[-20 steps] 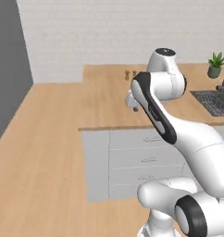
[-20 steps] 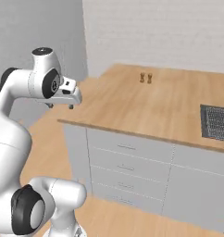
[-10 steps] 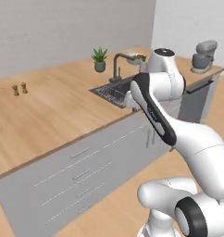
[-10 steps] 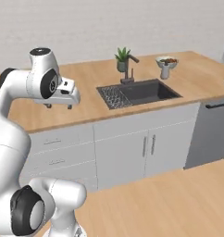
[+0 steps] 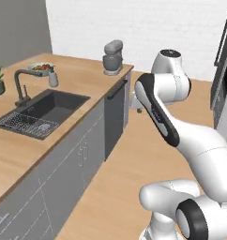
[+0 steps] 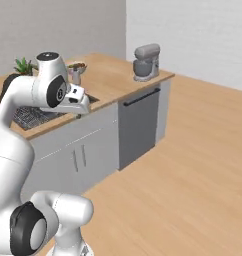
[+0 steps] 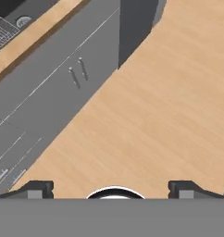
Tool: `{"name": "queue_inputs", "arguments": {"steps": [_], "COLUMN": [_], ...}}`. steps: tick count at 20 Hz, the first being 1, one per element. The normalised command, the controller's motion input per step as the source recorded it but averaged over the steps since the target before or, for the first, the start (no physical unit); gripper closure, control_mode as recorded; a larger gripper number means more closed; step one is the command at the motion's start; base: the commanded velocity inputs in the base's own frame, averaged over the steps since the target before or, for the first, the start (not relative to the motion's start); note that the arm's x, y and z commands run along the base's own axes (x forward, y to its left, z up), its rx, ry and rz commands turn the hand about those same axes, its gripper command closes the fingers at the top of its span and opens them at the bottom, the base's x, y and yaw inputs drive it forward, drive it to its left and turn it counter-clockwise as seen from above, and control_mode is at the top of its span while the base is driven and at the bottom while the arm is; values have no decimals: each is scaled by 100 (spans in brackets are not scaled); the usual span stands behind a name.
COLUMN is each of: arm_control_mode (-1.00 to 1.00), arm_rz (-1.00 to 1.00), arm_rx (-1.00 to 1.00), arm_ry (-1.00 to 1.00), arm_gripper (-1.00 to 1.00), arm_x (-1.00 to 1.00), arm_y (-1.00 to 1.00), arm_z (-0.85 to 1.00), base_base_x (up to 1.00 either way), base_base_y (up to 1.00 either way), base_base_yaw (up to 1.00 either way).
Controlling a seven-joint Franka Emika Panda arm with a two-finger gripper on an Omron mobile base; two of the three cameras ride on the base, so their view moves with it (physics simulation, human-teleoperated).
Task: Navigate to the oven.
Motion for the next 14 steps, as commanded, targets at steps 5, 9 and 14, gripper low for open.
{"name": "queue_inputs", "arguments": {"steps": [5, 9, 14], "arm_control_mode": [100, 100, 100], "arm_rz": [0, 0, 0], "arm_rx": [0, 0, 0], "arm_ry": [0, 0, 0], "arm_gripper": [-100, -100, -100], "arm_x": [0, 0, 0], "arm_y": [0, 0, 0], "arm_z": [0, 0, 0], "base_base_x": [100, 100, 100], "base_base_y": [-12, 9, 37], "base_base_yaw": [-61, -57, -50]}}
